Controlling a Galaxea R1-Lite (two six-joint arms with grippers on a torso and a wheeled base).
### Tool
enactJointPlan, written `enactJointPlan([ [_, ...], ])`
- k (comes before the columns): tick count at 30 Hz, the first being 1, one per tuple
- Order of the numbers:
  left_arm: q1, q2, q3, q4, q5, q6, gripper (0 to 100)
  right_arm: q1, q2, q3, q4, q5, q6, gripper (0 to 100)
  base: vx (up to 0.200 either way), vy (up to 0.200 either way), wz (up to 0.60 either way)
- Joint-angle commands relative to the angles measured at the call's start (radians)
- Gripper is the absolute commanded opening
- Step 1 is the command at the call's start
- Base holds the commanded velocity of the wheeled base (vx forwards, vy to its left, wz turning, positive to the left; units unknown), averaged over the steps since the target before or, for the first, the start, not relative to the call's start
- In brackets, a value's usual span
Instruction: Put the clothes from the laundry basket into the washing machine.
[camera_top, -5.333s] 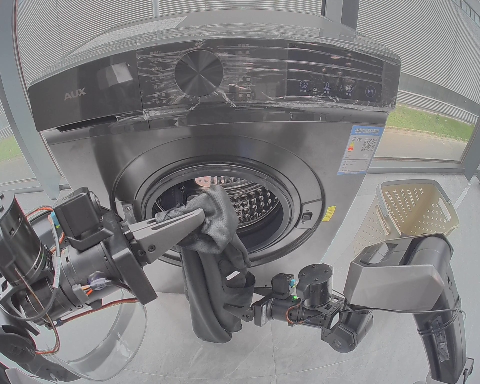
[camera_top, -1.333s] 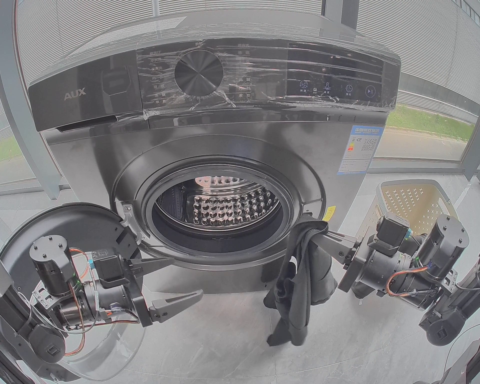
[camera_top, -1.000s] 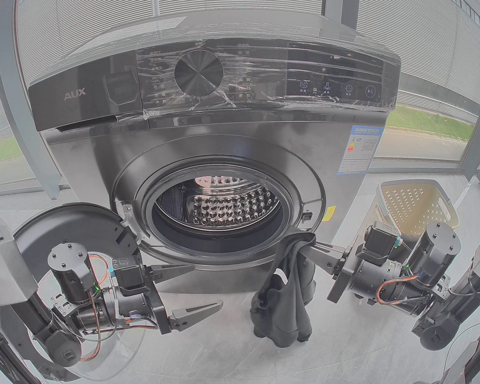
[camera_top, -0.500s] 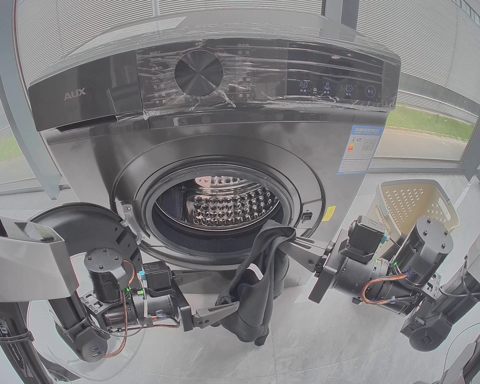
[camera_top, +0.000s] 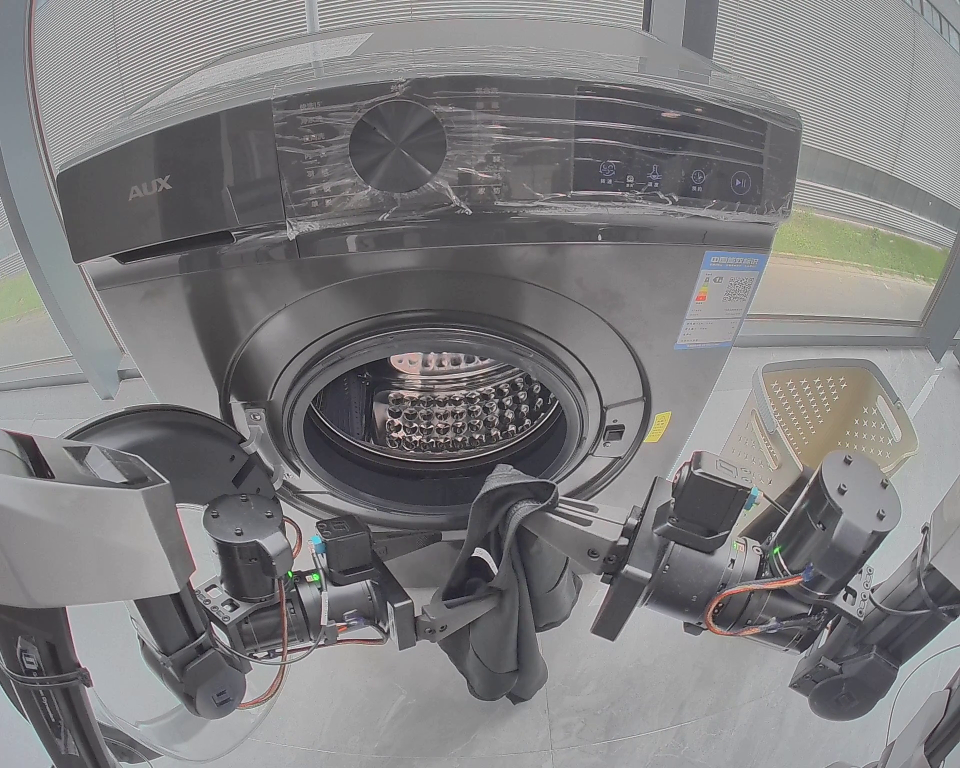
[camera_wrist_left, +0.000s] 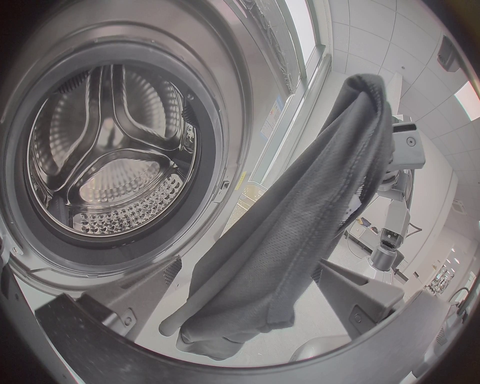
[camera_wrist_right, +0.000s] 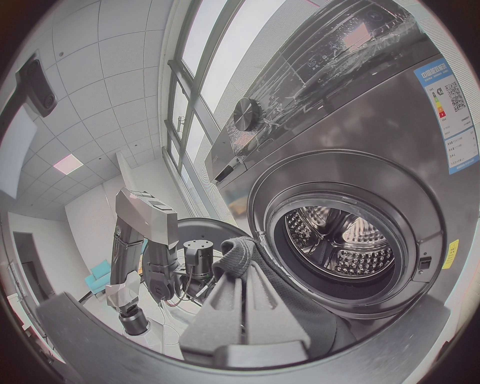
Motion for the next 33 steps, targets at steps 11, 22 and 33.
enactJointPlan([
  [11,-0.072,0.158,-0.113,-0.002,0.037,-0.001,100,0.043,-0.004,0.005,-0.003,-0.047,0.001,0,0.000,0.000,0.00],
  [22,-0.060,0.196,-0.144,-0.002,0.090,0.005,0,0.014,0.002,-0.003,-0.003,-0.050,-0.001,0,0.000,0.000,0.00],
  [33,-0.071,-0.074,0.084,-0.002,0.057,0.005,0,-0.119,0.077,-0.068,-0.003,-0.051,0.001,0,0.000,0.000,0.00],
])
